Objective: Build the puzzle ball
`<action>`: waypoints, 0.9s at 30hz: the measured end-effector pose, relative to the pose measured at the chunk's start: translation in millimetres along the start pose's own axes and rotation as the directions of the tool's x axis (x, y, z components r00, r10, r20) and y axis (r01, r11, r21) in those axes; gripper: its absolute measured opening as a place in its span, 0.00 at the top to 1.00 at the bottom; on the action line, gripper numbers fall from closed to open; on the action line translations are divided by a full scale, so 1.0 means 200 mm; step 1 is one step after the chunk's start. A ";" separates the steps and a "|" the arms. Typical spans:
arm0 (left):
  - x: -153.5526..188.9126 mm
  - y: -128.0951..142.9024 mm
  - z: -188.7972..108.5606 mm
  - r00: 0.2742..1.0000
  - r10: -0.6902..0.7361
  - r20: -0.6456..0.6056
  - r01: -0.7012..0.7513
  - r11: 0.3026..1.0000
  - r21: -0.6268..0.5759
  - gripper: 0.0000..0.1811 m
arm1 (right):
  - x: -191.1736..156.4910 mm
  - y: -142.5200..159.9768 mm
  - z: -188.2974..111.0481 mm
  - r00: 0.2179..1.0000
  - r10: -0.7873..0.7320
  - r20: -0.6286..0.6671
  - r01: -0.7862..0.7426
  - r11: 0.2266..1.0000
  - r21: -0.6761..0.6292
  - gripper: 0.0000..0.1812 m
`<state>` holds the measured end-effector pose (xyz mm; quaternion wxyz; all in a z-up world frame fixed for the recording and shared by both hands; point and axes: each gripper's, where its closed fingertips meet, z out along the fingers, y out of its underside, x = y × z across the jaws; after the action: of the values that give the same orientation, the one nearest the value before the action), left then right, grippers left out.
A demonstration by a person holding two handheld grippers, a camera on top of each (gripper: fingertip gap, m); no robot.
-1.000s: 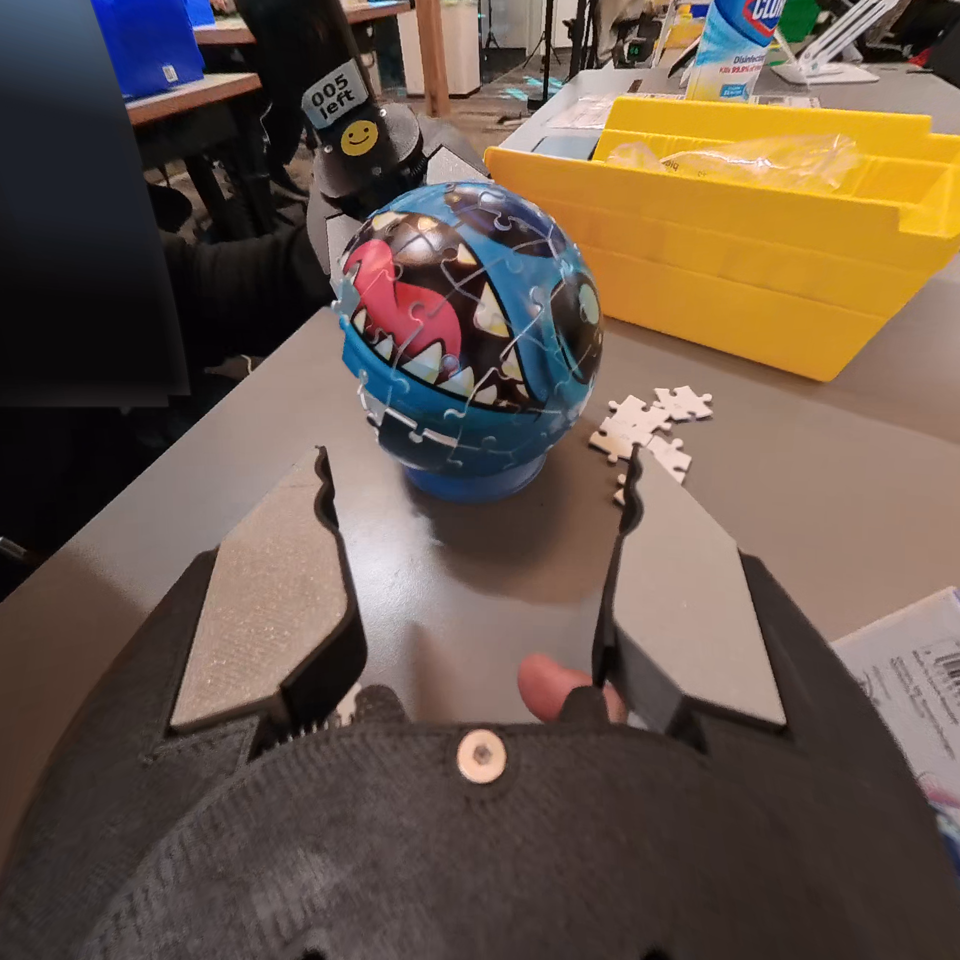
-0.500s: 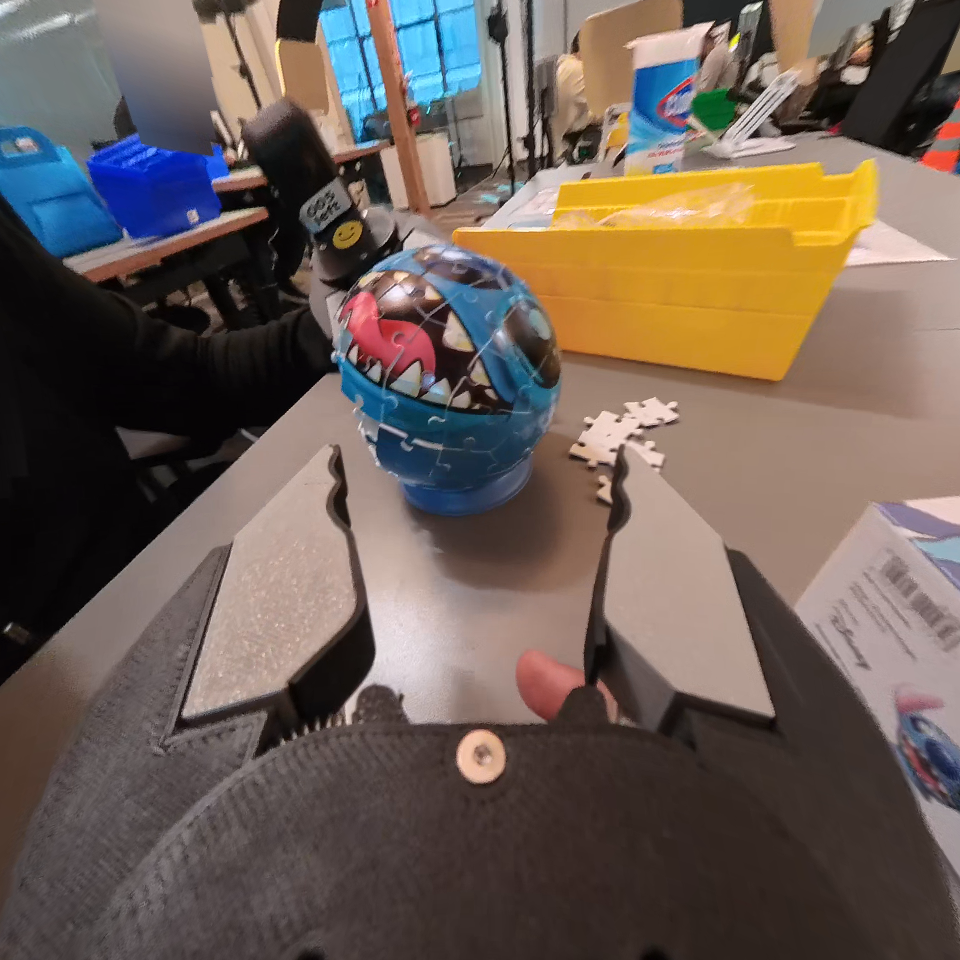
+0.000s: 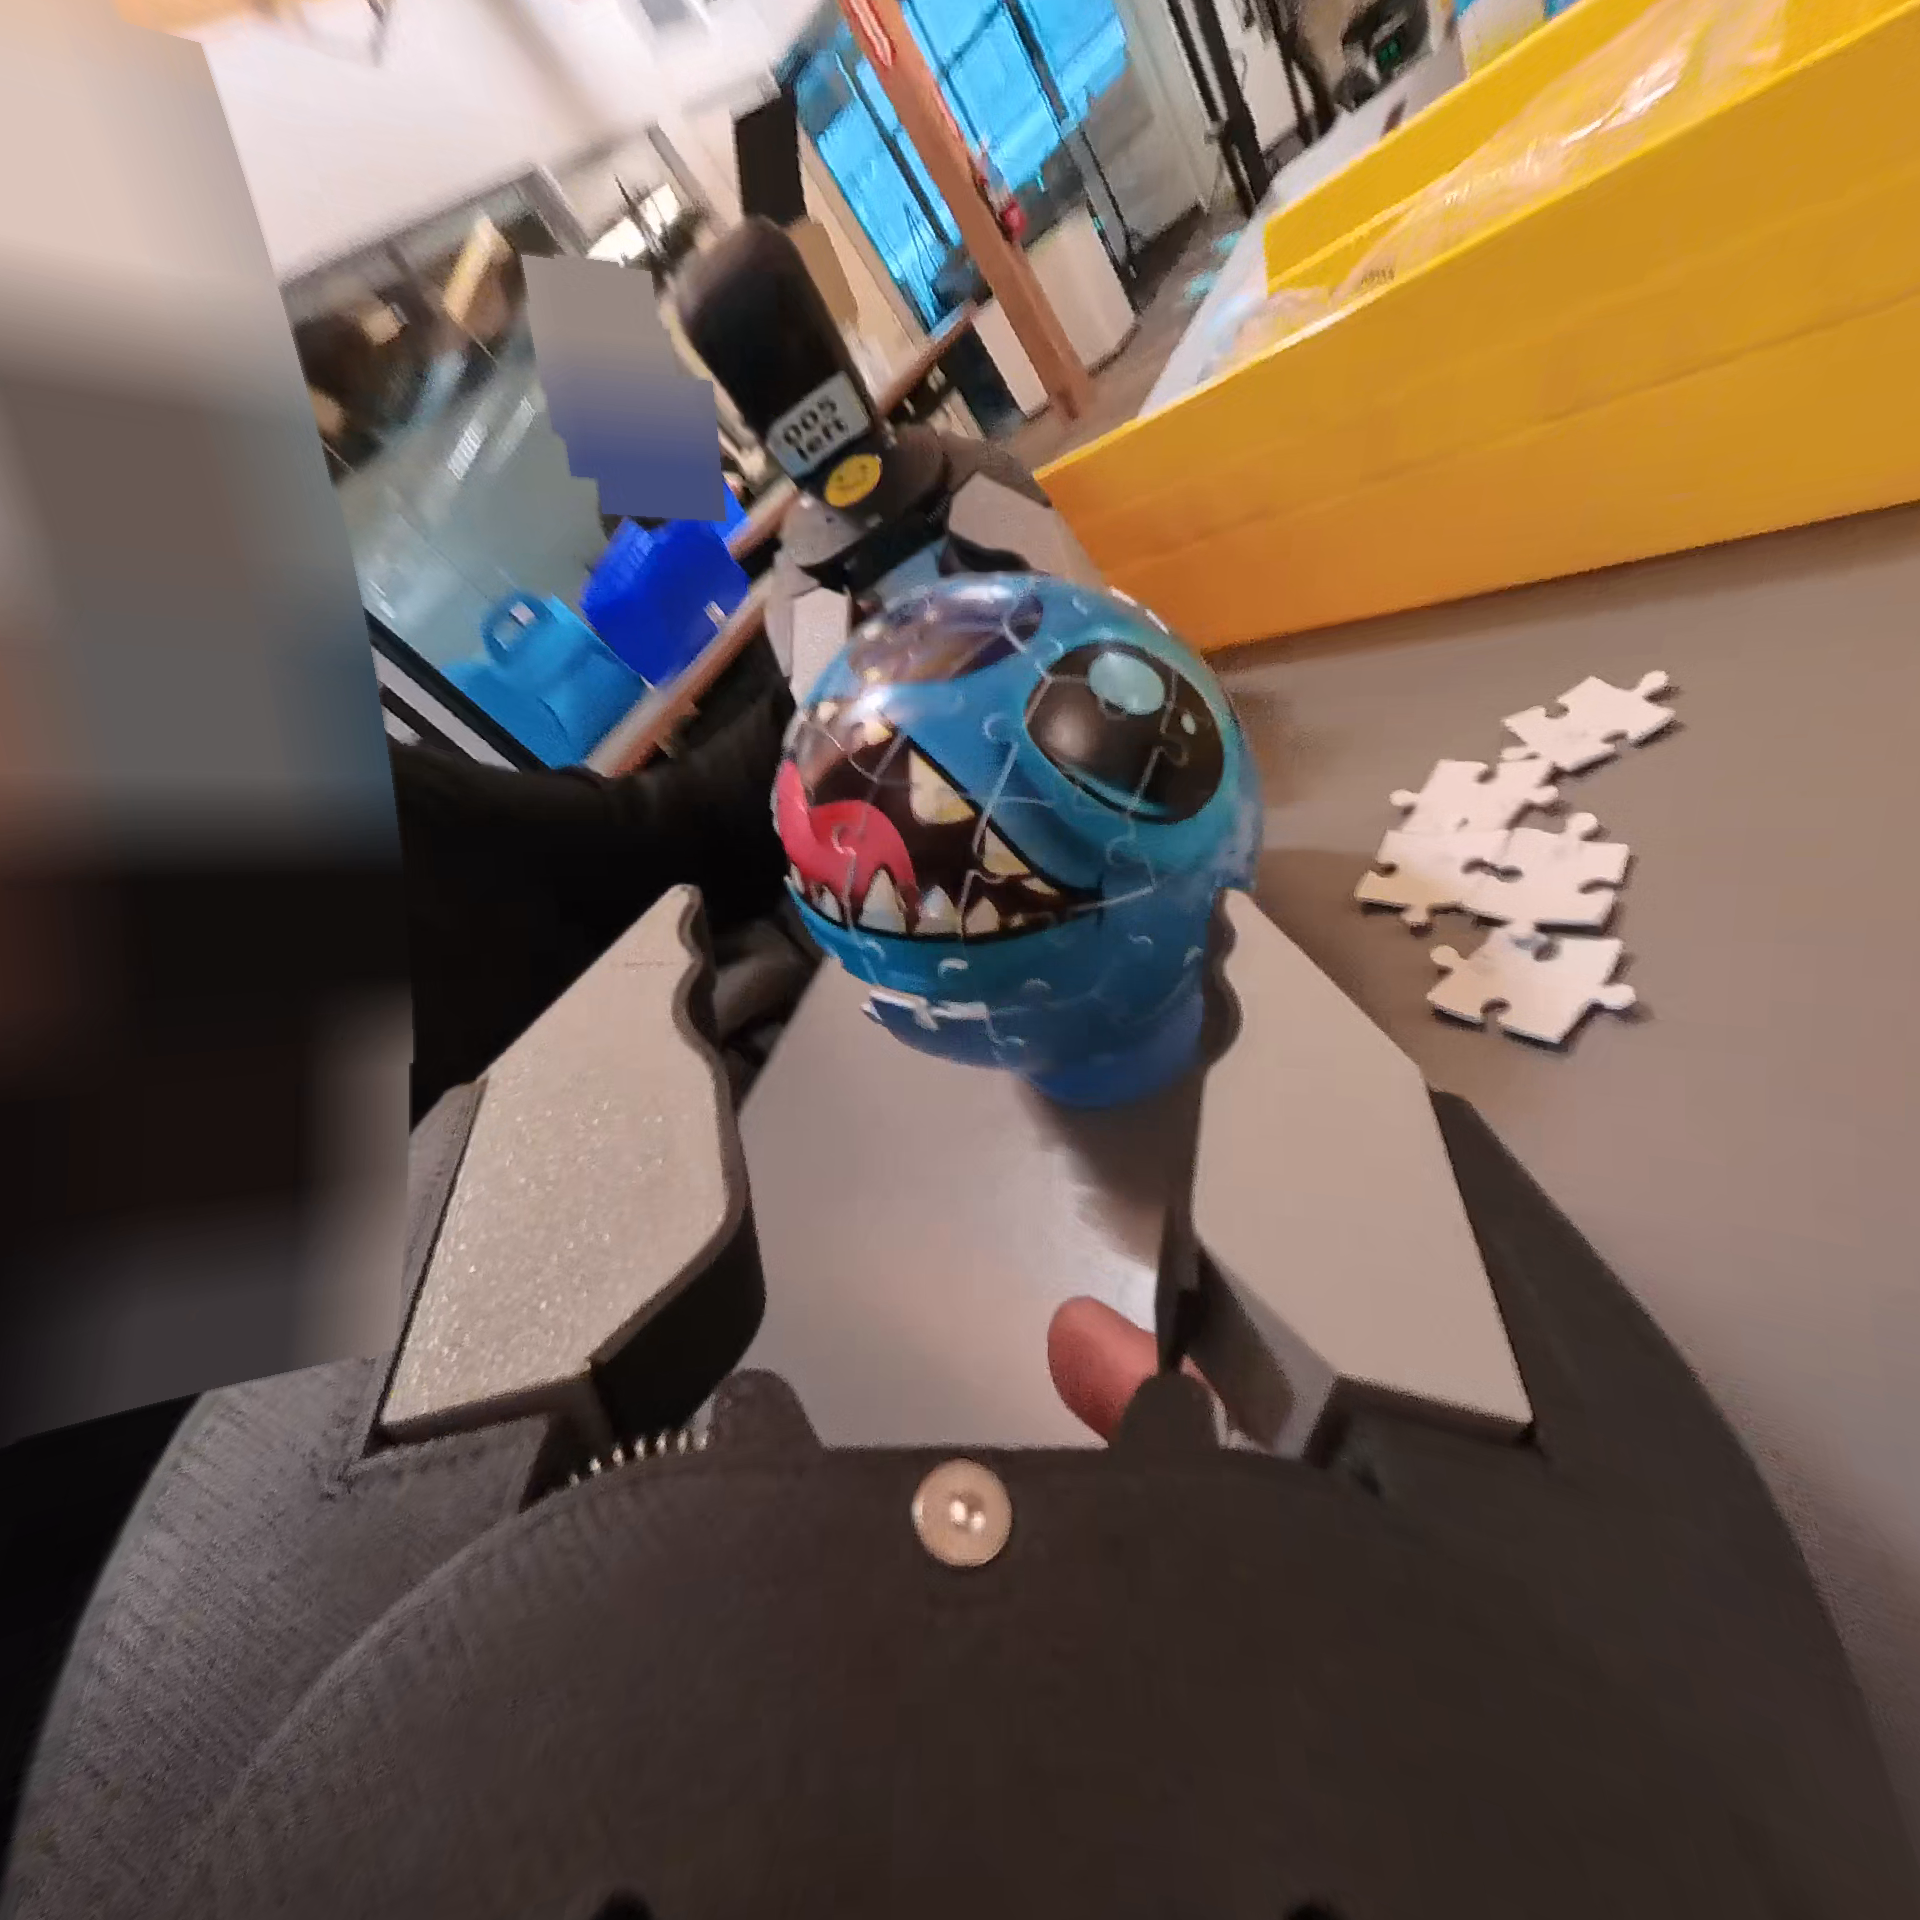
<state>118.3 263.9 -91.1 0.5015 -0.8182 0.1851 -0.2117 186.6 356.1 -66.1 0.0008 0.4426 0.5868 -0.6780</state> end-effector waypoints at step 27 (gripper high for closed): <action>-0.01 -0.14 0.11 0.638 -0.752 -0.166 0.769 0.635 0.074 0.48 | 0.10 0.08 0.18 0.868 0.497 -0.024 -0.496 0.868 0.039 0.40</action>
<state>129.6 292.8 -75.6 0.4088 -0.7690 -0.1625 -0.4639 160.9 332.3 -93.1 0.1582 0.5895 0.4428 -0.6568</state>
